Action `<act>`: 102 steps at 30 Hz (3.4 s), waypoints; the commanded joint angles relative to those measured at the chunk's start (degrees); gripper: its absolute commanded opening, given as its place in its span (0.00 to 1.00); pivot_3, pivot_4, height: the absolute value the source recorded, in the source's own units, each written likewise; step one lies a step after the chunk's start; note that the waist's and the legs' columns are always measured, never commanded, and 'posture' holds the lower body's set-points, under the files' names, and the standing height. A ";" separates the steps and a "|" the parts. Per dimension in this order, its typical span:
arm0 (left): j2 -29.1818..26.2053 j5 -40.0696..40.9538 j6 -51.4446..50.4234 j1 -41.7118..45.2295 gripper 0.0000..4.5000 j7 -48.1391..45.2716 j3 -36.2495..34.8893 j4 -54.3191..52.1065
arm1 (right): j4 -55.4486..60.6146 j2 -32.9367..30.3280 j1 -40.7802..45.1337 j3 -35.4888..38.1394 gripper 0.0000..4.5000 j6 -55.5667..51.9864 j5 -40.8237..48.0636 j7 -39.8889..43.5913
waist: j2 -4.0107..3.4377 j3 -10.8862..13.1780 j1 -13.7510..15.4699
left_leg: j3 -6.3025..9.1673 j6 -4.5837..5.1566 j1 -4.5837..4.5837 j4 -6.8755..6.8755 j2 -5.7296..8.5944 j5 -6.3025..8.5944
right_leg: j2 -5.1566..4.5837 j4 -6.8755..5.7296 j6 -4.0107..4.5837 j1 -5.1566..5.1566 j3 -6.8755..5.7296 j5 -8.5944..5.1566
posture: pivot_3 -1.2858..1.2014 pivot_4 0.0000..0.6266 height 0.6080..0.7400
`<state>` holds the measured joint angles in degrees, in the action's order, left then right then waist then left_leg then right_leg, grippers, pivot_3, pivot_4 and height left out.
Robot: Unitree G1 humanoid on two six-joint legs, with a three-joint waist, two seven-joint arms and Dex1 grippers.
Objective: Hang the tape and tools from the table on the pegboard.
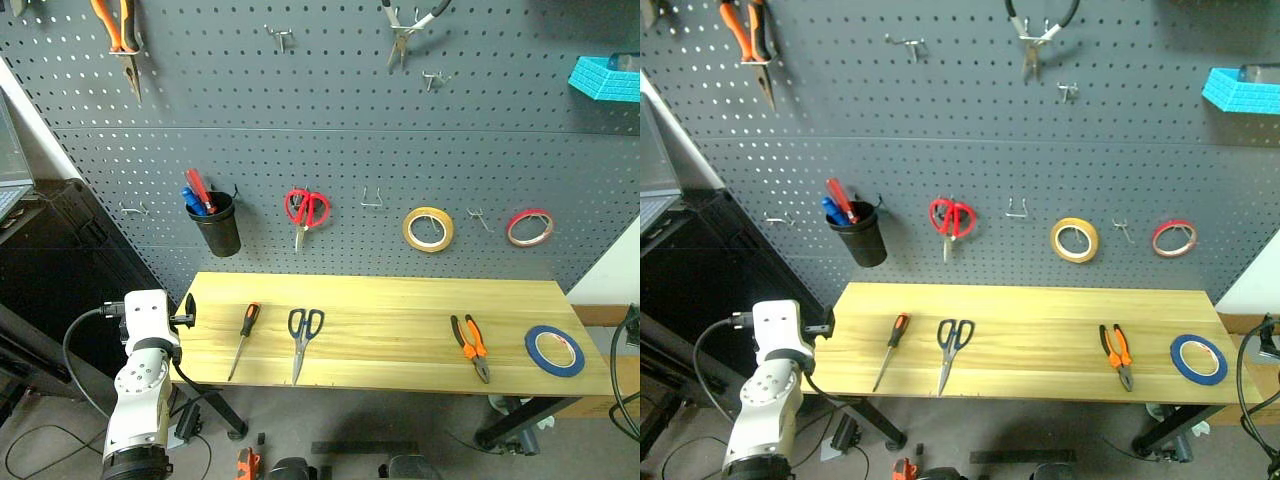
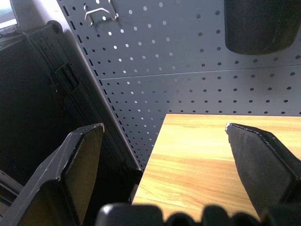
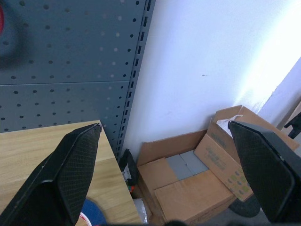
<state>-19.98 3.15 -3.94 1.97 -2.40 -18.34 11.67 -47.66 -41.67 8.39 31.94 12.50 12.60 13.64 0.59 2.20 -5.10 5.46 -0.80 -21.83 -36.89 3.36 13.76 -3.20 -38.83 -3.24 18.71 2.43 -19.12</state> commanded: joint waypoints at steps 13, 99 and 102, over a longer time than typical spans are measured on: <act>-0.82 -1.56 1.95 0.63 0.99 0.00 0.47 -1.73 | 3.49 0.96 0.64 -0.88 1.00 0.22 1.99 3.54 | 0.00 0.00 0.00 | 0.01 0.00 0.00 0.00 0.00 0.00 | 0.00 0.01 0.01 0.00 -0.01 0.00 | 0.46 0.00 1.00; -4.13 10.53 -20.55 24.39 1.00 -50.85 38.89 -32.99 | -12.58 3.85 22.12 -30.31 0.09 -27.09 -14.59 19.74 | 1.57 15.28 -5.72 | -1.01 0.61 -1.09 -0.23 -0.32 0.38 | 0.05 0.27 -0.24 0.90 0.18 0.00 | 0.42 0.47 1.00; -4.04 10.82 -20.74 24.52 1.00 -50.51 38.57 -32.94 | -3.67 4.20 18.38 -28.69 0.09 -27.68 -12.99 18.87 | 1.62 15.25 -5.43 | -0.96 0.60 -1.10 -0.26 -0.31 0.39 | 0.03 0.27 -0.25 0.89 0.15 0.01 | 0.42 0.46 1.00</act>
<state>-24.39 13.35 -25.64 25.66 -53.05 20.80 -19.84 -53.45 -38.57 29.54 3.39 -13.85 -0.88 32.50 2.20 17.45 -10.53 4.50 -0.20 -22.93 -37.14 3.03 14.16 -3.16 -38.56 -3.50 19.60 2.58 -19.12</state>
